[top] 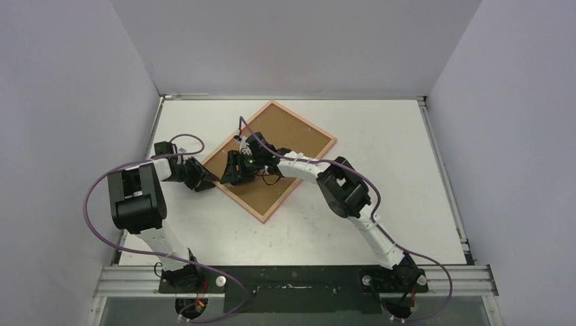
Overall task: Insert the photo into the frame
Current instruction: Install the photo frame at the center of the board.
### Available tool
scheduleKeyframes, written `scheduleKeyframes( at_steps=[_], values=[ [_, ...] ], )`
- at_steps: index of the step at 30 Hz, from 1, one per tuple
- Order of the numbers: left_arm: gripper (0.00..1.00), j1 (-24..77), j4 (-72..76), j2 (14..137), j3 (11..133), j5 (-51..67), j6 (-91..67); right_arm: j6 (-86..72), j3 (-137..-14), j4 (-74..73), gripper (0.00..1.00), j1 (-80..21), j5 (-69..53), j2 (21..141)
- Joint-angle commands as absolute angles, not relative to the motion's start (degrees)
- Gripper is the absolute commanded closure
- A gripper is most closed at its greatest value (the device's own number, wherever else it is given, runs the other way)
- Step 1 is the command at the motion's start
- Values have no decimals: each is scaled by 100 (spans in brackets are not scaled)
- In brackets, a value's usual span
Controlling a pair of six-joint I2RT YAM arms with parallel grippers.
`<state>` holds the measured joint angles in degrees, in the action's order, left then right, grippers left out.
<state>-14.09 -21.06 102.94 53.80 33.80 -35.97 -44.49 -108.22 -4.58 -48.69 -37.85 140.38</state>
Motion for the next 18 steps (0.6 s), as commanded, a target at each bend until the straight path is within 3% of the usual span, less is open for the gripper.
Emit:
scheduleKeyframes(
  at_steps=[1,18],
  values=[
    [68,-1318,-1855,10528,5466,3454,-3598,-4305,-10551,-852,47,-5043,-3953,14058],
    [68,-1318,-1869,10538,5480,3419,-3606,-3947,-10358,-1332,47,-5087,-3907,13949]
  ],
)
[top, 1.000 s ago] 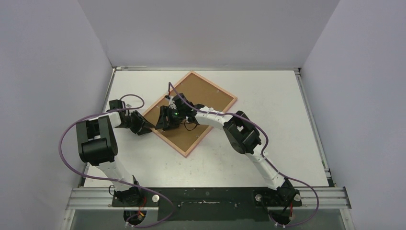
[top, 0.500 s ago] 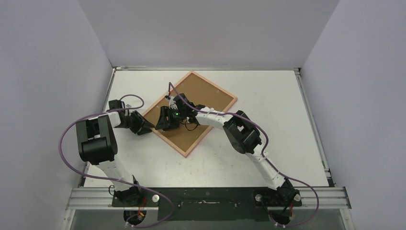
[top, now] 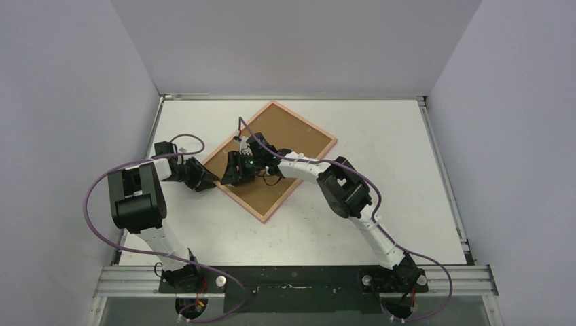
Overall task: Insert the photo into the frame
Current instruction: Install the photo frame at the center of the board.
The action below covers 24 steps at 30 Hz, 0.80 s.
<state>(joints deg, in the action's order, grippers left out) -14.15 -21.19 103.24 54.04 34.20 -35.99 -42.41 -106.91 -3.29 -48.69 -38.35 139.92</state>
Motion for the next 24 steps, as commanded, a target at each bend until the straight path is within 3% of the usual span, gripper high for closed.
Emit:
scheduleKeyframes(
  at_steps=[1,24],
  values=[
    [68,-1318,-1865,10538,5479,3411,-3610,-3939,-10304,-1335,47,-5093,-3896,13927],
    [68,-1318,-1940,10539,5484,3377,-3560,-3735,-10350,-1245,46,-5205,-4082,13961]
  ],
)
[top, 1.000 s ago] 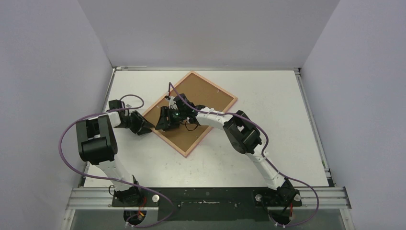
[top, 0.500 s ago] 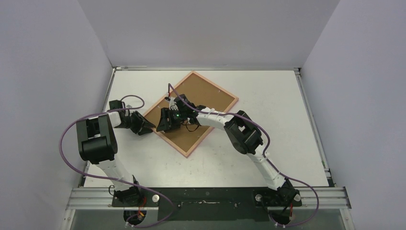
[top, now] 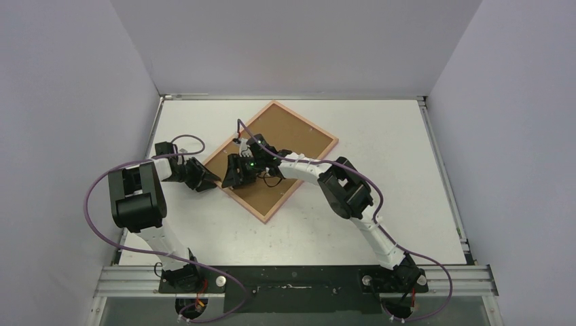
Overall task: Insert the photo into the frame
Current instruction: Install the photo frame at the center of the board.
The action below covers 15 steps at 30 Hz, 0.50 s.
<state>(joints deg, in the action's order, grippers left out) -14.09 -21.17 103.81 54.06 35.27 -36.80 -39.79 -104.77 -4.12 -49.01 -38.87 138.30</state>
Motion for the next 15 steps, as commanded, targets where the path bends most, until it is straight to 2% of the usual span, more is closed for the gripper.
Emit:
scheduleKeyframes(
  at_steps=[1,15],
  values=[
    [68,-1314,-1947,10534,5483,3382,-3561,-3666,-10399,-1318,46,-5218,-4086,13980],
    [68,-1318,-1977,10472,5424,3363,-3553,-3588,-10723,-1473,46,-5284,-3701,14142]
  ],
)
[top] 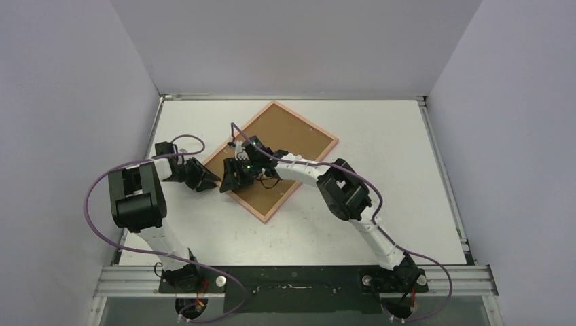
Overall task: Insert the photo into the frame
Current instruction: Install the photo frame at the center of the board.
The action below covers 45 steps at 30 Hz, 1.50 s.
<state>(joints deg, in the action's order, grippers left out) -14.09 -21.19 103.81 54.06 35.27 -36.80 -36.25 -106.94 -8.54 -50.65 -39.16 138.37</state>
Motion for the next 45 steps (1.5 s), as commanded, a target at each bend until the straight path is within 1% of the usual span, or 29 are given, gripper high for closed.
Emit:
scheduleKeyframes(
  at_steps=[1,3,7,10,15,19,24,27,30,37,45],
  values=[
    [68,-1318,-1976,10468,5409,3356,-3557,-3682,-10718,-1408,46,-5270,-3606,14123],
    [68,-1316,-1978,10454,5414,3357,-3556,-3852,-10597,-1188,46,-5237,-3395,14019],
    [67,-1318,-2067,10424,5500,3379,-3513,-4198,-9976,-423,44,-5083,-3069,13549],
    [63,-1318,-2223,10401,5653,3310,-3402,-4288,-9668,-103,44,-4979,-3071,13346],
    [54,-1331,-2513,10365,5987,3209,-3133,-4212,-9572,-46,43,-4983,-3305,13352],
    [49,-1443,-2876,10300,6410,3059,-2815,-4117,-9454,-46,44,-4994,-3335,13280],
    [41,-1651,-3228,10070,6868,2316,-2569,-3960,-9384,-81,44,-4992,-2990,13023],
    [37,-1652,-3030,10035,6991,2242,-2474,-3831,-9299,-95,44,-4983,-2657,12812],
    [36,-1652,-2905,10250,7159,2291,-2337,-3907,-9182,191,44,-4958,-2677,12738],
    [36,-1652,-2460,10912,7562,2779,-1820,-3927,-9341,74,44,-5033,-2870,13002],
    [37,-1644,-2532,11576,7974,3382,-1631,-3925,-9621,26,45,-5122,-3014,13264]
  ],
)
